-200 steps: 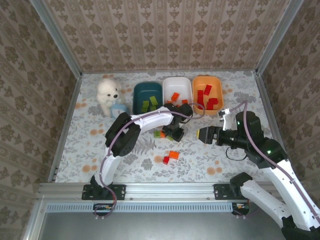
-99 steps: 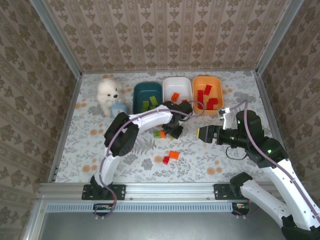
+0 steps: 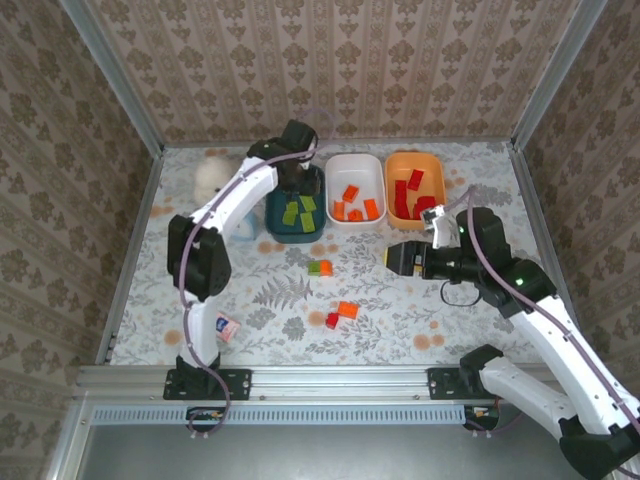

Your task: Sort the legos into containers by color

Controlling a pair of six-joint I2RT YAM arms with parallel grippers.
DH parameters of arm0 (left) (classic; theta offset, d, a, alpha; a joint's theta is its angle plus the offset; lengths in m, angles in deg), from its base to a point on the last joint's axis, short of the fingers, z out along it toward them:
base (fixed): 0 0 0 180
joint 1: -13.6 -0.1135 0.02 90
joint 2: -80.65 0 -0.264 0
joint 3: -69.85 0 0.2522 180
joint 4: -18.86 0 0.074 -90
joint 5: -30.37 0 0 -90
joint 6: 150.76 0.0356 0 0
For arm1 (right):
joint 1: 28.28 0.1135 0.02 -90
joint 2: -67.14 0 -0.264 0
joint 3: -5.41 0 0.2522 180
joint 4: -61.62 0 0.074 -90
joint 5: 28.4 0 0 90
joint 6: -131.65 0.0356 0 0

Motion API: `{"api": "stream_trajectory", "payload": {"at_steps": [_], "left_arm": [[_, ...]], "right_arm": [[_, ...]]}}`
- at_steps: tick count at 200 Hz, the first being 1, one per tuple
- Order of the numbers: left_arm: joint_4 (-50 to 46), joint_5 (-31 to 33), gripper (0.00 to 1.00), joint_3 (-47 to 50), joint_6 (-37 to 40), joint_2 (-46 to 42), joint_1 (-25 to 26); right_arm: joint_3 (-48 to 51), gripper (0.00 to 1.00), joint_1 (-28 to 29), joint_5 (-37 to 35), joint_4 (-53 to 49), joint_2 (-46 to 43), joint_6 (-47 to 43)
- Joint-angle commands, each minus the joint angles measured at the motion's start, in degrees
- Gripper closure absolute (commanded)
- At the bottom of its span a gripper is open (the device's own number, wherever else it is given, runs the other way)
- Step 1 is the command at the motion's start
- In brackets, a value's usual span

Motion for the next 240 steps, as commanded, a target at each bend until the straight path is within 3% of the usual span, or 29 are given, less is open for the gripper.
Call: {"api": "stream_trajectory", "payload": {"at_steps": [1,58,150,240], "left_arm": [[2.49,0.74,0.68,-4.67,-2.33,7.85,-3.29],[-1.26,5.27,0.68,-14.61,-4.47,17.59,-8.13],[-3.14,3.28,0.66,-16.29,-5.06,21.46,-6.75],[-3.71,4.54,0.41,-13.50,-8.05,16.41,-5.81]], "right_arm": [[-2.61,0.25,0.31,2.66,1.56,3.83,-1.99],[-5.33,0.25,2.19,1.98,1.55,8.92,-3.22],[-4.62,0.25,2.38,0.15,0.39,8.74,-2.57],[-10.72,0.25,6.13,-7.51,-10.91,15.68,-12.40]]}}
